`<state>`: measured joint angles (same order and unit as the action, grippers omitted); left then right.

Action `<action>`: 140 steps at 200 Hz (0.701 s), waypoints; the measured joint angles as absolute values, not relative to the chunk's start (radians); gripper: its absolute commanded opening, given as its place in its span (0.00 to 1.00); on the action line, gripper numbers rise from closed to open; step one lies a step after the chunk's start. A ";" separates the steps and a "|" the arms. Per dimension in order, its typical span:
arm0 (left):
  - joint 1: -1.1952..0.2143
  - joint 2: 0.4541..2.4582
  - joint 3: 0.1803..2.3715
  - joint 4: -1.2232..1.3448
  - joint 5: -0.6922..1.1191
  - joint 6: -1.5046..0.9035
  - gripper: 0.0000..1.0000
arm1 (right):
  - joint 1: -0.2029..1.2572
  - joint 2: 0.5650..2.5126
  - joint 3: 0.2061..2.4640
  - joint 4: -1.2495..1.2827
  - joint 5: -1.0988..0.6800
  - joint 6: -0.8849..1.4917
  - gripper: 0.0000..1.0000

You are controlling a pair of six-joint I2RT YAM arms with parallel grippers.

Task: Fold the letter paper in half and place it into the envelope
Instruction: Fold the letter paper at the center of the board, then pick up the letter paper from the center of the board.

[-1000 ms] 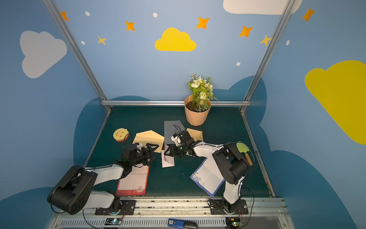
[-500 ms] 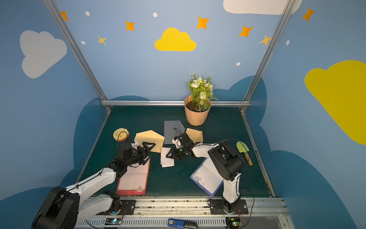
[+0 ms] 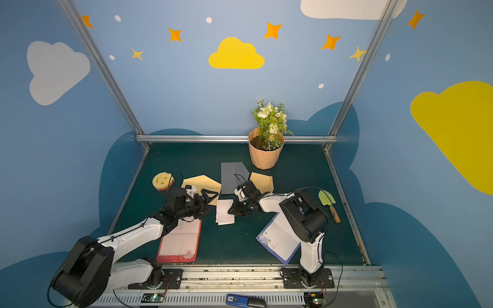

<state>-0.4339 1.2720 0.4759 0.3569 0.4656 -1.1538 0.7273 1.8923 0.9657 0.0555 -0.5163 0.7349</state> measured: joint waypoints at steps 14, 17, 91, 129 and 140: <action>-0.449 1.316 0.484 0.377 0.466 -1.153 1.00 | 0.726 1.892 0.965 0.058 -0.517 0.737 0.20; -0.452 1.325 0.485 0.381 0.466 -1.153 1.00 | 0.725 1.892 0.964 0.059 -0.517 0.737 0.20; -0.473 1.470 0.486 0.433 0.466 -1.156 1.00 | 0.713 1.852 0.919 0.097 -0.514 0.744 0.33; -0.474 1.520 0.473 0.480 0.469 -1.161 1.00 | 0.677 1.781 0.894 0.072 -0.493 0.736 0.38; -0.474 1.527 0.471 0.498 0.470 -1.164 1.00 | 0.666 1.774 0.892 0.070 -0.491 0.733 0.38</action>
